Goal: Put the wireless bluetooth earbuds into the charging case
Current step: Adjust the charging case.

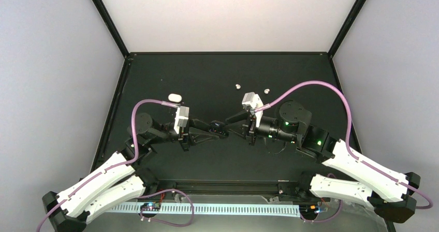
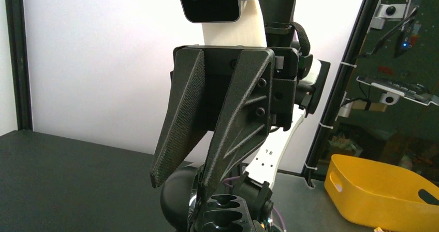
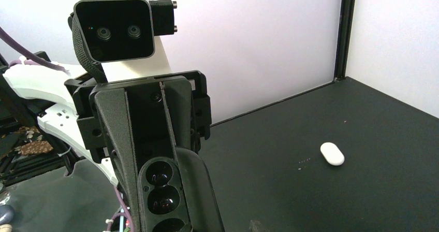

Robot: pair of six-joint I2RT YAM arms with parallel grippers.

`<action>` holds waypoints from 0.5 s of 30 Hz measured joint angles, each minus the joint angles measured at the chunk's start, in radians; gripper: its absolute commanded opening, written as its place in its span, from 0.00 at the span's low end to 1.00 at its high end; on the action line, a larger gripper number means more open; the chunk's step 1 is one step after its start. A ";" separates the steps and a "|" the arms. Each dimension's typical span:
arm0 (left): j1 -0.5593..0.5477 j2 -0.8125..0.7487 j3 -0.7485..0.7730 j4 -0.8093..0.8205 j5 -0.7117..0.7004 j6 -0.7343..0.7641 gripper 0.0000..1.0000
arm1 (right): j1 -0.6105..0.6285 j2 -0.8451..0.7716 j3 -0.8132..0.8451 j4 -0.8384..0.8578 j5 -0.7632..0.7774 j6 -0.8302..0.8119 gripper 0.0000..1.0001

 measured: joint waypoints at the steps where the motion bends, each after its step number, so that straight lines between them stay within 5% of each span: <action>1: 0.000 0.001 0.000 0.000 0.000 0.000 0.02 | 0.000 0.000 0.000 0.000 -0.001 0.000 0.27; 8: 0.000 0.009 0.000 0.005 0.000 -0.002 0.02 | 0.000 0.001 0.003 -0.002 0.000 -0.007 0.48; 15: 0.000 0.008 0.000 0.004 -0.005 -0.002 0.02 | 0.000 -0.007 0.003 -0.002 0.009 -0.005 0.54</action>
